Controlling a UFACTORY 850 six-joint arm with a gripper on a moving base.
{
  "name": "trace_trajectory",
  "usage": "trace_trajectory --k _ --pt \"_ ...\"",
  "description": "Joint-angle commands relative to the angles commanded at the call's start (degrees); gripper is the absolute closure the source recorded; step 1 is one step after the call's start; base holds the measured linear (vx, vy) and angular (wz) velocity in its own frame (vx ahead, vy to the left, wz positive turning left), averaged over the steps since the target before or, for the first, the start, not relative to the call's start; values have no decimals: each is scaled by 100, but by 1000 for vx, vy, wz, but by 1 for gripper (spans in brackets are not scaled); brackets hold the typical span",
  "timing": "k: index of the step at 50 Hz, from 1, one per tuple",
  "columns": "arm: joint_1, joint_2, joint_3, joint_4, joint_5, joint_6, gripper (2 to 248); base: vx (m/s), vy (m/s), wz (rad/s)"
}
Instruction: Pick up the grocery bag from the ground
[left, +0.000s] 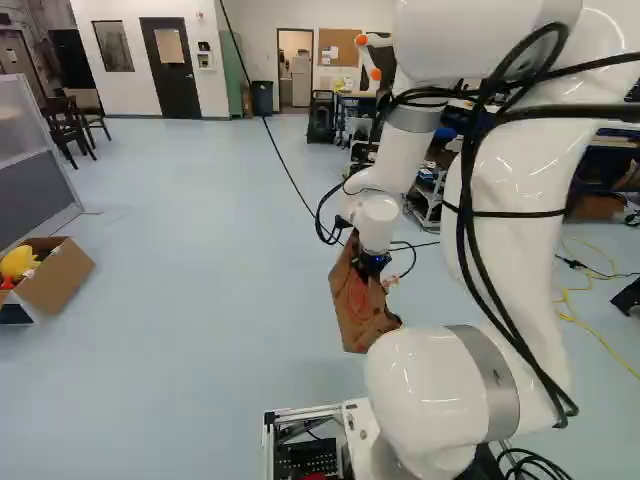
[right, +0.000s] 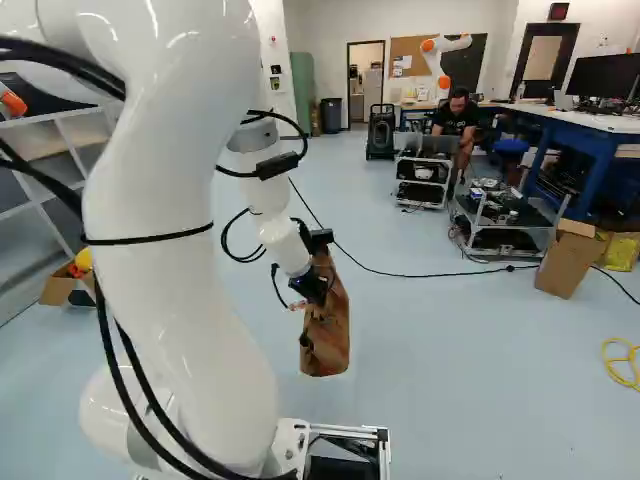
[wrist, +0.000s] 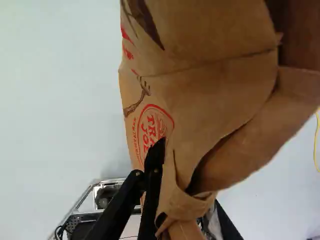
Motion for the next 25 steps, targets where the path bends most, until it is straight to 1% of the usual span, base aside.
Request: trace_trajectory --k 13,25 --pt "-1 707 297 513 0 0 232 0 0 0" --pt "-2 1368 551 869 0 0 232 0 0 0"
